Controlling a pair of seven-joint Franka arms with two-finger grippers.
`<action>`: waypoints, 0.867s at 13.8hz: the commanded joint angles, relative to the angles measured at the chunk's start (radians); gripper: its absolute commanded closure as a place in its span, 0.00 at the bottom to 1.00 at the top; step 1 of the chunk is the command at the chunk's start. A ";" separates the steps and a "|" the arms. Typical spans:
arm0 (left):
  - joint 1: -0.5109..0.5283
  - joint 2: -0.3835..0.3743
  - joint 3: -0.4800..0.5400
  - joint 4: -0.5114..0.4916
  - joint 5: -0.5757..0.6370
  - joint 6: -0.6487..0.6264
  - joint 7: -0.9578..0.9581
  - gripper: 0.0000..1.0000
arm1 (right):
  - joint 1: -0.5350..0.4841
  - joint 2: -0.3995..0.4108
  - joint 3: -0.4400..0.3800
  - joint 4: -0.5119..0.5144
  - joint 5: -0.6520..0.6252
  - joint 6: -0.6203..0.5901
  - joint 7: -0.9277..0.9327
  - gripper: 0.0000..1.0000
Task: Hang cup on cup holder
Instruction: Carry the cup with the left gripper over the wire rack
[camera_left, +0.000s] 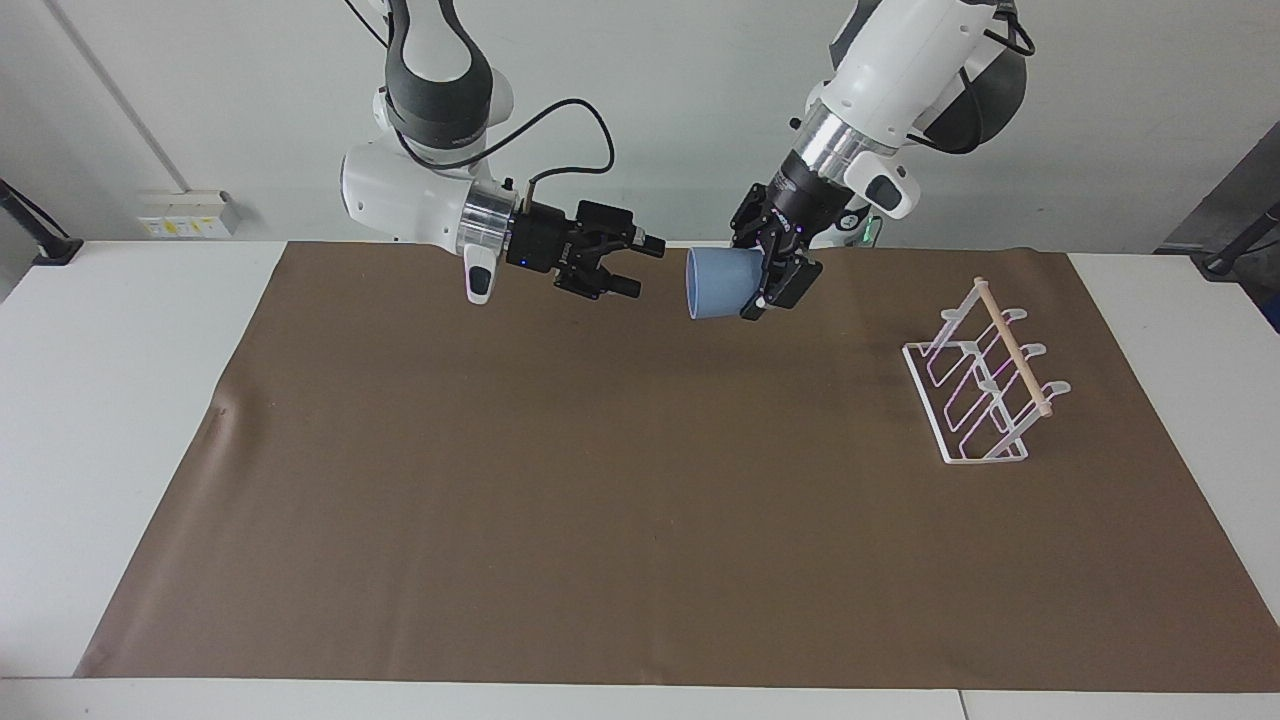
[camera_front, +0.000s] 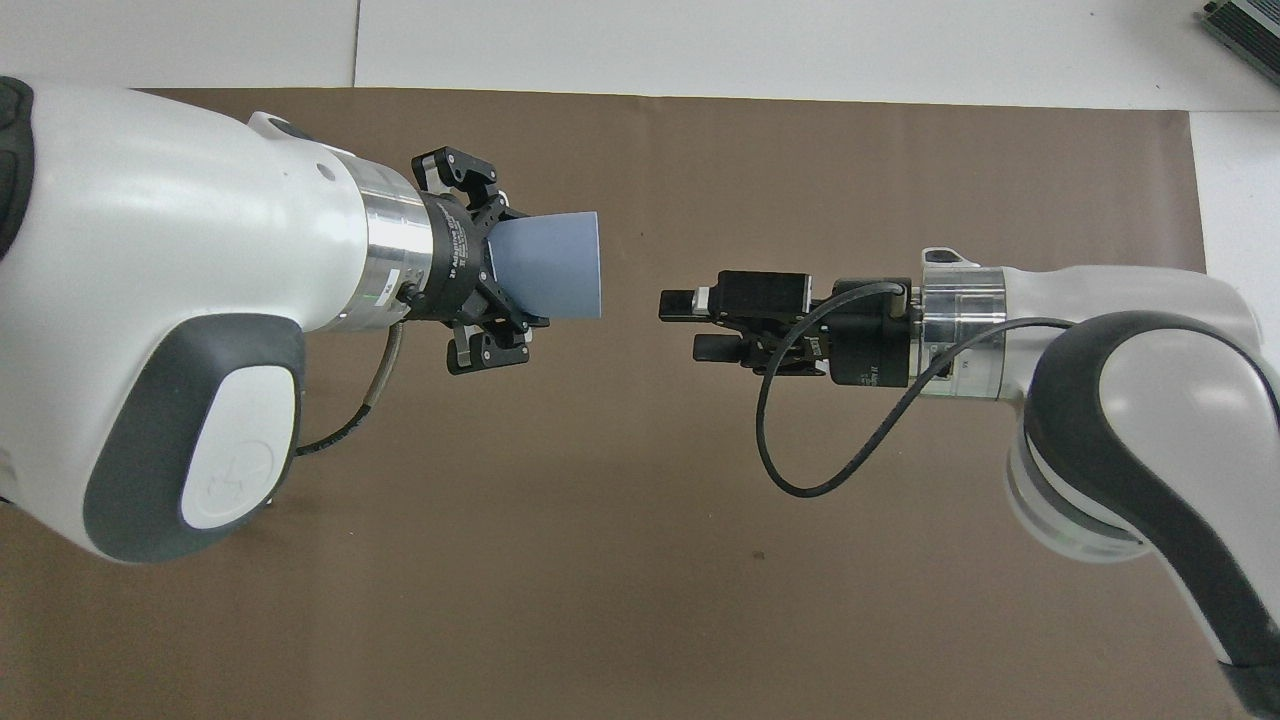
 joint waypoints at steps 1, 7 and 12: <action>-0.005 -0.123 0.007 -0.221 0.113 0.120 -0.004 1.00 | -0.019 -0.032 0.003 -0.008 -0.227 -0.019 0.044 0.00; 0.057 -0.153 0.005 -0.329 0.430 0.154 0.010 1.00 | -0.022 -0.081 0.000 -0.003 -0.819 -0.037 0.087 0.00; 0.081 -0.106 0.005 -0.338 0.722 0.095 0.020 1.00 | -0.075 -0.079 -0.003 0.073 -1.120 -0.080 0.087 0.00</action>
